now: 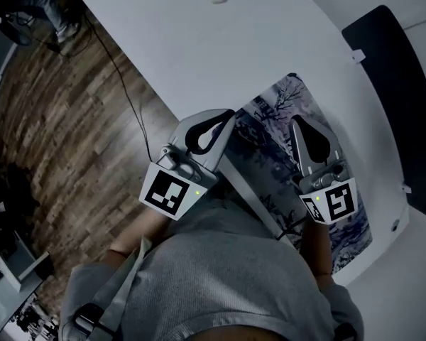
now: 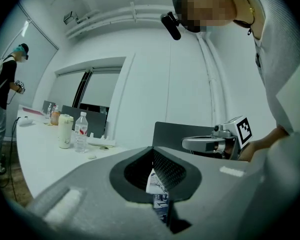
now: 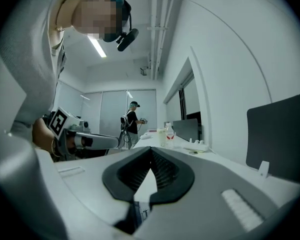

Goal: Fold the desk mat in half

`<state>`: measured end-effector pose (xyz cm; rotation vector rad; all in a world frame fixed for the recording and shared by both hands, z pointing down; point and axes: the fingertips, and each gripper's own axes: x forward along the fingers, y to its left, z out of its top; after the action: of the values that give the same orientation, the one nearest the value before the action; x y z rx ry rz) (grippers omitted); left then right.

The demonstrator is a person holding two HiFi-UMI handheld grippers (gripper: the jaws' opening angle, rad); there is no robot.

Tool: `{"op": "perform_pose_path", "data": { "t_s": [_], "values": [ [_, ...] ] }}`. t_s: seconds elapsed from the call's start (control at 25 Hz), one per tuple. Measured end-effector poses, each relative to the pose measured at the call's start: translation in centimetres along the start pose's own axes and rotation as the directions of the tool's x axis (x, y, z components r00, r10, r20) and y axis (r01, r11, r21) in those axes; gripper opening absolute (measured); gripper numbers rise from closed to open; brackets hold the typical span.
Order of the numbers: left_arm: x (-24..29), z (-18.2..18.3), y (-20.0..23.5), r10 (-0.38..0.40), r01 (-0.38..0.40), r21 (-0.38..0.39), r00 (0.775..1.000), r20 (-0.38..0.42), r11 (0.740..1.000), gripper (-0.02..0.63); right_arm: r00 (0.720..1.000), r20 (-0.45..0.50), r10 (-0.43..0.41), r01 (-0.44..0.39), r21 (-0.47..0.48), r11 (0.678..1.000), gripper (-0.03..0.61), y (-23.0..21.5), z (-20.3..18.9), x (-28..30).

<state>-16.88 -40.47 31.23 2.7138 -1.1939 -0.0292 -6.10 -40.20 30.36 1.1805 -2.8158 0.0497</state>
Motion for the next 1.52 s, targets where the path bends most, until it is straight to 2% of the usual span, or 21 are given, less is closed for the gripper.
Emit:
{"op": "perform_pose_path", "data": {
  "t_s": [0.24, 0.44, 0.56, 0.68, 0.72, 0.76, 0.84, 0.96, 1.16, 1.28, 1.36, 1.52],
  "values": [
    [0.7, -1.2, 1.5, 0.038, -0.038, -0.017, 0.999, -0.009, 0.999, 0.002, 0.997, -0.005, 0.075, -0.075, -0.034, 0.997, 0.002, -2.1, -0.3, 0.5],
    [0.2, -2.3, 1.8, 0.082, -0.082, -0.008, 0.996, -0.047, 0.997, 0.002, 0.984, -0.076, 0.164, -0.172, -0.109, 0.979, 0.002, -3.5, -1.9, 0.9],
    [-0.4, -3.5, 1.9, 0.101, -0.102, -0.007, 0.99, -0.096, 0.995, 0.002, 0.953, -0.165, 0.256, -0.281, -0.151, 0.948, 0.002, -4.1, -3.9, 1.7],
    [-1.1, -5.2, 1.8, 0.095, -0.096, 0.002, 0.982, -0.164, 0.995, 0.004, 0.905, -0.262, 0.335, -0.382, -0.155, 0.911, 0.003, -4.9, -6.3, 2.4],
    [-1.4, -6.0, 1.6, 0.089, -0.09, 0.003, 0.976, -0.197, 0.996, 0.049, 0.886, -0.297, 0.357, -0.41, -0.139, 0.901, 0.042, -5.1, -7.2, 2.6],
    [-1.7, -6.9, 1.5, 0.083, -0.085, 0.002, 0.968, -0.237, 0.996, 0.088, 0.864, -0.329, 0.381, -0.44, -0.124, 0.889, 0.083, -5.4, -8.1, 2.9],
    [-2.2, -8.7, 1.3, 0.079, -0.082, 0.004, 0.947, -0.312, 0.997, 0.141, 0.821, -0.38, 0.426, -0.499, -0.116, 0.859, 0.114, -6.1, -10.1, 3.5],
    [-2.6, -10.9, 1.0, 0.084, -0.086, 0.012, 0.92, -0.382, 0.996, 0.2, 0.763, -0.502, 0.407, -0.531, -0.127, 0.838, 0.157, -8.2, -13.1, 4.4],
    [-2.8, -14.0, 0.4, 0.094, -0.097, 0.019, 0.869, -0.486, 0.995, 0.219, 0.691, -0.604, 0.397, -0.576, -0.128, 0.807, 0.201, -10.7, -15.5, 5.9],
    [-2.9, -15.7, 0.6, 0.121, -0.127, 0.025, 0.838, -0.532, 0.992, 0.219, 0.639, -0.648, 0.415, -0.604, -0.089, 0.792, 0.246, -11.6, -16.8, 6.4],
    [-3.1, -16.6, 0.7, 0.136, -0.143, 0.032, 0.819, -0.557, 0.989, 0.232, 0.613, -0.657, 0.439, -0.612, -0.044, 0.79, 0.259, -11.6, -17.8, 6.7],
    [-3.1, -18.8, -0.3, 0.1, -0.123, 0.007, 0.771, -0.629, 0.992, 0.239, 0.597, -0.656, 0.462, -0.604, 0.011, 0.797, 0.27, -11.8, -18.4, 7.0]
  ]
}}
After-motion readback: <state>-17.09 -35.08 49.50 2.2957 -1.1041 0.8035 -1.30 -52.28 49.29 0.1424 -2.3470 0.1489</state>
